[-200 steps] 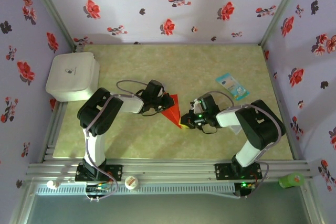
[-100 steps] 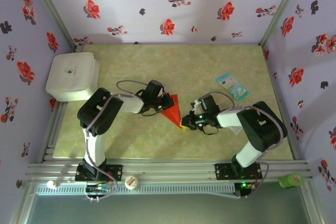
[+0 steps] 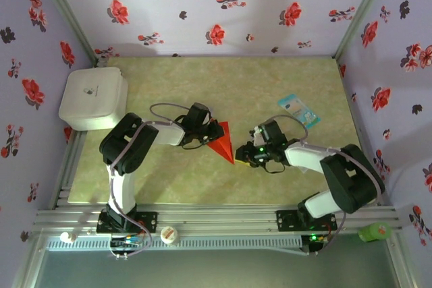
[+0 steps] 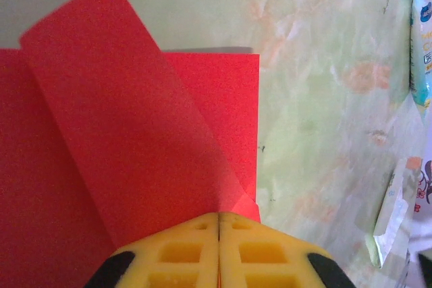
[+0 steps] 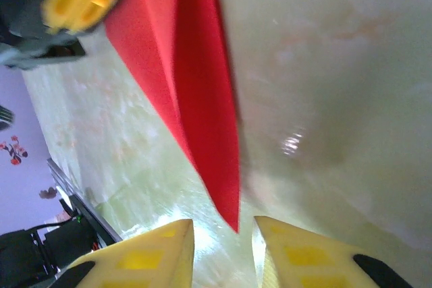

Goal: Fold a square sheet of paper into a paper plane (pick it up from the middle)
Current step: Fourth fold the wing at the center of the table.

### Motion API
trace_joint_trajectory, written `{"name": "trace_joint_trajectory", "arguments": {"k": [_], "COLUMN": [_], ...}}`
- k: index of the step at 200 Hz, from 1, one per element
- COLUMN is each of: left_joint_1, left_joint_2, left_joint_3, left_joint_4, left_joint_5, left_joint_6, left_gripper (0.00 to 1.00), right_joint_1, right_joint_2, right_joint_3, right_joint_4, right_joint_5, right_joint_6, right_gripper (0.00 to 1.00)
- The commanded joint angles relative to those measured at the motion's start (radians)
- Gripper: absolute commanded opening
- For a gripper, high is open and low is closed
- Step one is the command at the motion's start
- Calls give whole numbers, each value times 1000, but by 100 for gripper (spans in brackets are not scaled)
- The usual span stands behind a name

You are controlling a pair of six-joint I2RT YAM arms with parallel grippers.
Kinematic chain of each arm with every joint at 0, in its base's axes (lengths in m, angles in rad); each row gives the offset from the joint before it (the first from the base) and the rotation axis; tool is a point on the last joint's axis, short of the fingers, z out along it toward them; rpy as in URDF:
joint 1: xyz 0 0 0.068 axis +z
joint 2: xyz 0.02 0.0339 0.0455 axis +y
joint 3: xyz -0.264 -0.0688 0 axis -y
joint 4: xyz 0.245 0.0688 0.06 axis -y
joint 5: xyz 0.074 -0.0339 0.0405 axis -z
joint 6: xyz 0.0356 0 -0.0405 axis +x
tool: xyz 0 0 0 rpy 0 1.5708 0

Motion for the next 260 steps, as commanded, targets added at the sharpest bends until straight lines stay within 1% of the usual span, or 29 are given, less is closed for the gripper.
{"name": "trace_joint_trajectory", "arguments": {"k": [1, 16, 25, 37, 45, 63, 89, 110, 139, 211, 260], "left_joint_1": [7, 7, 7, 7, 7, 6, 7, 7, 7, 7, 7], "left_joint_2": [36, 37, 36, 37, 39, 41, 39, 39, 39, 37, 36], "left_joint_3": [-17, -17, -18, -19, -18, -17, -20, -22, -23, -23, -23], "left_joint_4": [-81, -80, -80, -79, -79, -79, -79, -80, -79, -79, -82], "left_joint_5": [-35, -35, -35, -34, -35, -34, -34, -35, -33, -32, -32], "left_joint_6": [33, 33, 32, 32, 34, 33, 33, 34, 33, 33, 34], "left_gripper": [9, 8, 8, 9, 8, 8, 9, 9, 9, 8, 8], "right_joint_1": [5, 9, 19, 44, 62, 87, 101, 101, 100, 92, 92], "right_joint_2": [-31, -17, 8, 47, 69, 125, 180, 222, 252, 241, 223], "right_joint_3": [42, 63, 90, 128, 153, 192, 229, 249, 239, 162, 143], "right_joint_4": [-41, -8, 1, -3, -9, -18, -40, -74, -86, -41, -87], "right_joint_5": [49, 10, -22, -36, -28, -8, 38, 51, 81, 78, 101], "right_joint_6": [-5, 7, 8, -4, -10, -10, -15, -30, -34, -18, -36], "right_gripper": [29, 21, 13, 5, 3, 0, 0, 0, 0, 0, 0]}}
